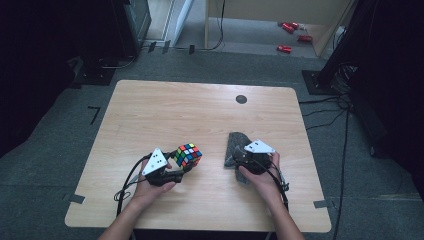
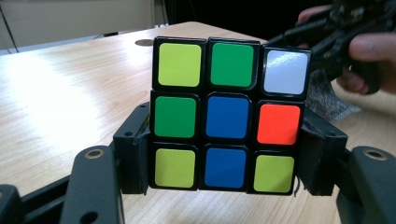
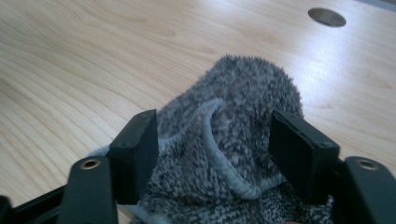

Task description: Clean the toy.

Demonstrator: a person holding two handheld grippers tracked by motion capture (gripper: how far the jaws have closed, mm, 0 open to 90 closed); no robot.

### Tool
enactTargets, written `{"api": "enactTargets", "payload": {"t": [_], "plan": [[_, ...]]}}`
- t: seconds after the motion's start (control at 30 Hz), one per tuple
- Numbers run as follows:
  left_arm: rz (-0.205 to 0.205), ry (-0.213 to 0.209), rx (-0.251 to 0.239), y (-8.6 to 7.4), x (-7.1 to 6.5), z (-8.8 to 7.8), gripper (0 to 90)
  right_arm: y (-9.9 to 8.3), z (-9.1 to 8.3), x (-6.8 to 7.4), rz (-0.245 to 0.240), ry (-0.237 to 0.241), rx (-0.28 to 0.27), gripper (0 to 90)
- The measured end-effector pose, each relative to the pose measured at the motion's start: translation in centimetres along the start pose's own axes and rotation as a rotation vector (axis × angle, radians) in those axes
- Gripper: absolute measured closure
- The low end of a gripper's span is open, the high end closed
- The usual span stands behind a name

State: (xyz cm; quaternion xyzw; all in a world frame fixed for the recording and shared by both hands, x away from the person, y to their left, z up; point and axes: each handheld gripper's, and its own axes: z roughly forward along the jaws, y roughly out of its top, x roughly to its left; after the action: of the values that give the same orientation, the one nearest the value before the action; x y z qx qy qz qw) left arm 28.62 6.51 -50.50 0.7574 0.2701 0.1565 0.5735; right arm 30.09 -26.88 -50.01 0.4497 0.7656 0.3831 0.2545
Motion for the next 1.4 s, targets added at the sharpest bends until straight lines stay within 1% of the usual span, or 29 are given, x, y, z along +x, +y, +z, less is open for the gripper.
{"api": "enactTargets", "payload": {"t": [0.1,0.17,0.23,0.3,0.4,0.5,0.6,0.67,0.73,0.77,0.8,0.87,0.93,0.97,1.0,1.03,1.07,1.1,1.13,1.17,1.2,1.27,1.33,1.37,1.4], "plan": [[0.003,0.003,-0.017,-0.1,0.1,-0.1,34.2,-0.6,0.7,-0.1,0.001,-0.013,0.038,39.2],[0.003,0.018,-0.017,-0.1,0.1,-0.1,34.2,-1.0,1.0,0.0,0.006,-0.009,0.051,45.8],[-0.005,0.022,-0.026,-0.1,0.1,-0.1,34.2,-1.2,1.2,0.0,0.011,0.007,0.048,50.3],[0.002,0.033,-0.017,-0.1,0.1,-0.1,34.2,-1.4,1.3,0.0,0.011,0.014,0.045,51.8],[-0.004,0.025,-0.013,-0.1,0.0,-0.1,34.2,-1.6,1.4,0.0,0.014,0.002,0.035,55.8],[-0.011,0.02,-0.009,0.0,0.1,-0.2,34.2,-1.4,1.3,0.4,0.013,-0.023,0.043,66.8],[-0.016,0.018,-0.004,0.0,0.2,-0.3,34.2,-1.1,1.0,0.9,-0.006,-0.033,0.042,71.5],[-0.012,0.021,0.006,0.1,0.1,-0.3,34.2,-0.7,0.5,1.3,0.005,-0.005,0.019,72.1],[0.01,0.02,0.027,0.3,-0.2,-0.2,34.2,0.0,-0.3,1.7,0.021,0.035,-0.018,72.0],[0.023,0.019,0.038,0.5,-0.3,0.0,34.2,0.5,-0.8,2.0,0.024,0.054,-0.039,72.0],[0.03,0.02,0.042,0.8,-0.6,0.1,34.2,1.0,-1.3,2.2,0.023,0.083,-0.059,71.9],[0.029,0.009,0.047,1.4,-1.0,0.3,34.2,2.2,-2.3,2.7,0.015,0.126,-0.091,71.8],[0.038,0.01,0.064,1.8,-1.5,0.5,34.2,3.4,-3.0,3.1,0.031,0.158,-0.109,71.7],[0.037,0.01,0.073,2.1,-1.7,0.6,34.2,3.9,-3.3,3.3,0.031,0.167,-0.111,71.7],[0.039,0.016,0.077,2.3,-1.8,0.6,34.2,4.5,-3.5,3.5,0.012,0.164,-0.112,71.6],[0.032,0.012,0.067,2.5,-1.8,0.6,34.2,5.1,-3.8,3.6,-0.006,0.16,-0.113,71.5],[0.02,0.005,0.056,2.7,-1.8,0.6,34.2,5.6,-4.0,3.8,-0.008,0.166,-0.117,71.4],[0.012,0.012,0.047,2.8,-1.7,0.7,34.2,6.0,-4.2,4.0,0.003,0.183,-0.128,71.2],[-0.006,0.016,0.043,2.8,-1.6,0.8,34.2,6.3,-4.4,4.2,0.023,0.203,-0.131,71.2],[-0.014,0.014,0.044,2.8,-1.5,0.8,34.1,6.5,-4.5,4.6,0.028,0.221,-0.127,71.0],[-0.016,0.019,0.048,2.7,-1.6,0.9,34.2,6.6,-4.6,5.0,0.022,0.222,-0.127,71.0],[0.012,0.027,0.078,2.8,-1.8,1.0,34.1,6.8,-4.8,5.8,0.012,0.219,-0.131,70.9],[0.037,0.025,0.091,3.1,-2.0,0.9,34.2,7.2,-4.9,6.5,-0.013,0.246,-0.124,70.6],[0.039,0.016,0.093,3.2,-2.0,0.9,34.2,7.4,-5.1,6.8,-0.01,0.252,-0.135,70.5],[0.049,0.014,0.096,3.2,-2.1,0.8,34.1,7.6,-5.2,7.1,0.009,0.267,-0.15,70.5]]}}
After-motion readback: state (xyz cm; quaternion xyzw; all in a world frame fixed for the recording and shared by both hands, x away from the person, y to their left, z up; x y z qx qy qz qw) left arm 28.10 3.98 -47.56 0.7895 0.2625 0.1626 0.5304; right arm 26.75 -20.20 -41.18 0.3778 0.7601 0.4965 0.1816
